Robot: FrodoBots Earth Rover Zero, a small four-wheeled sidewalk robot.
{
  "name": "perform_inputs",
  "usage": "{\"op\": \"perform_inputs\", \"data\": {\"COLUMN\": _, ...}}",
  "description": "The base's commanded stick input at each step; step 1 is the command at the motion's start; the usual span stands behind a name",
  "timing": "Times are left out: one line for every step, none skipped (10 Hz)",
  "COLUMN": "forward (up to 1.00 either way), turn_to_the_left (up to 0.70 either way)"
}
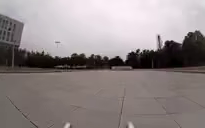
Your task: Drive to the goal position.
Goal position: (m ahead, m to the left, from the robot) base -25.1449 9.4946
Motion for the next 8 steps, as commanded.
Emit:
{"op": "perform_inputs", "data": {"forward": 0.85, "turn_to_the_left": 0.0}}
{"op": "perform_inputs", "data": {"forward": 0.85, "turn_to_the_left": 0.0}}
{"op": "perform_inputs", "data": {"forward": 0.85, "turn_to_the_left": 0.0}}
{"op": "perform_inputs", "data": {"forward": 0.85, "turn_to_the_left": 0.0}}
{"op": "perform_inputs", "data": {"forward": 0.85, "turn_to_the_left": 0.0}}
{"op": "perform_inputs", "data": {"forward": 0.85, "turn_to_the_left": 0.0}}
{"op": "perform_inputs", "data": {"forward": 0.85, "turn_to_the_left": 0.0}}
{"op": "perform_inputs", "data": {"forward": 0.85, "turn_to_the_left": 0.0}}
